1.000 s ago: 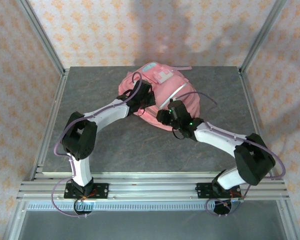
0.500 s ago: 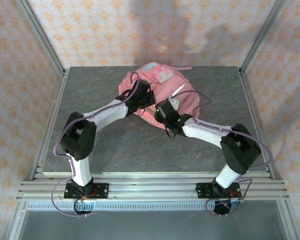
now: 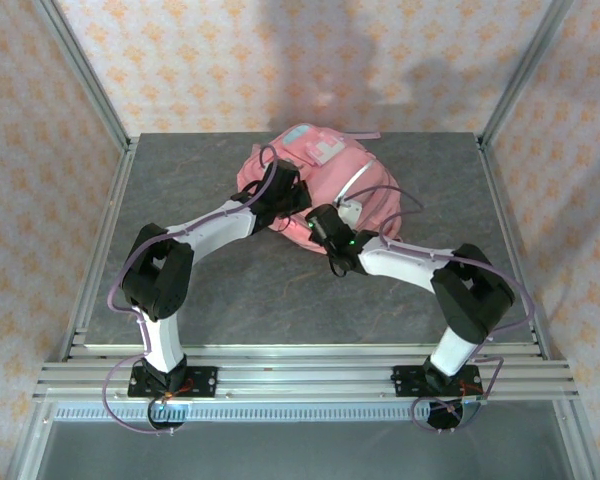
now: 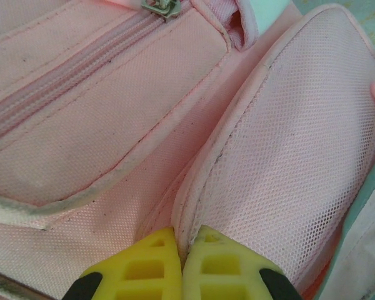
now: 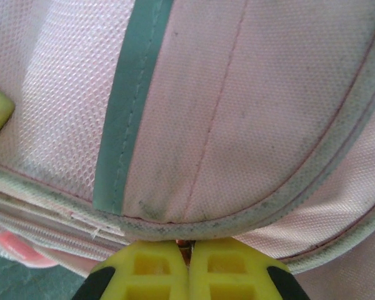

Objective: Pack the student bag
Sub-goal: Zip the student bag at the top-center of the table.

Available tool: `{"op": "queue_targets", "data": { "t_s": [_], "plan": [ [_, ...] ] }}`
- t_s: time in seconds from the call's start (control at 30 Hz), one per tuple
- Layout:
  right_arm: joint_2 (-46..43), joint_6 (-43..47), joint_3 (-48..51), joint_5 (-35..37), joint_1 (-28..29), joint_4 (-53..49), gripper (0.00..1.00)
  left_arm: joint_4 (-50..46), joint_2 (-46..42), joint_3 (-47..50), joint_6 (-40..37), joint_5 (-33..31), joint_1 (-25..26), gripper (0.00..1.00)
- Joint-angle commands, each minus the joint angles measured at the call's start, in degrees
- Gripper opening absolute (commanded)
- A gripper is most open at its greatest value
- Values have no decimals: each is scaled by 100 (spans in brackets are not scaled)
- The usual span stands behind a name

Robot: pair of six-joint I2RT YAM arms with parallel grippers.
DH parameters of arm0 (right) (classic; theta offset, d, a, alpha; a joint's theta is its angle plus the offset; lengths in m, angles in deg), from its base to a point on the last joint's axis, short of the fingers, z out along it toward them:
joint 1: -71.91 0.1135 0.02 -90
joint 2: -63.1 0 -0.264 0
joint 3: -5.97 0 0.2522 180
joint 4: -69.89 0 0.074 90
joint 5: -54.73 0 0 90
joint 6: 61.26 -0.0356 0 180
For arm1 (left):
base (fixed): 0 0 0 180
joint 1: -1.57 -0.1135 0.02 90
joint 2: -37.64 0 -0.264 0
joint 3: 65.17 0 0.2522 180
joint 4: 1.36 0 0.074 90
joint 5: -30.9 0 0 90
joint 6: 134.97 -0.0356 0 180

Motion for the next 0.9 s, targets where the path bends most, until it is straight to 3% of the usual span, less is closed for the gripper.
{"op": "queue_targets", "data": {
  "t_s": [0.0, 0.23, 0.27, 0.4, 0.5, 0.77, 0.87],
  "plan": [
    [-181, 407, 152, -90, -110, -383, 0, 153, -257, 13, -9, 3, -97, 0],
    [-718, 1013, 316, -36, -128, -1000, 1, -15, -249, -75, -178, 26, -165, 0],
    [-703, 1019, 248, -43, -130, -1044, 4, -4, -248, -75, -164, 66, -152, 0],
    [-567, 1001, 117, -253, -138, -755, 33, 68, -248, -72, -99, 129, -93, 0],
    [-322, 923, -102, -289, -139, -759, 38, 65, -248, -101, -88, 143, -31, 0],
    [-27, 840, -171, -254, -173, -312, 32, 100, -235, -84, -44, 197, 1, 0],
    [64, 872, -273, -21, -216, -341, 18, 93, -233, -93, -35, 171, 0, 0]
  ]
}}
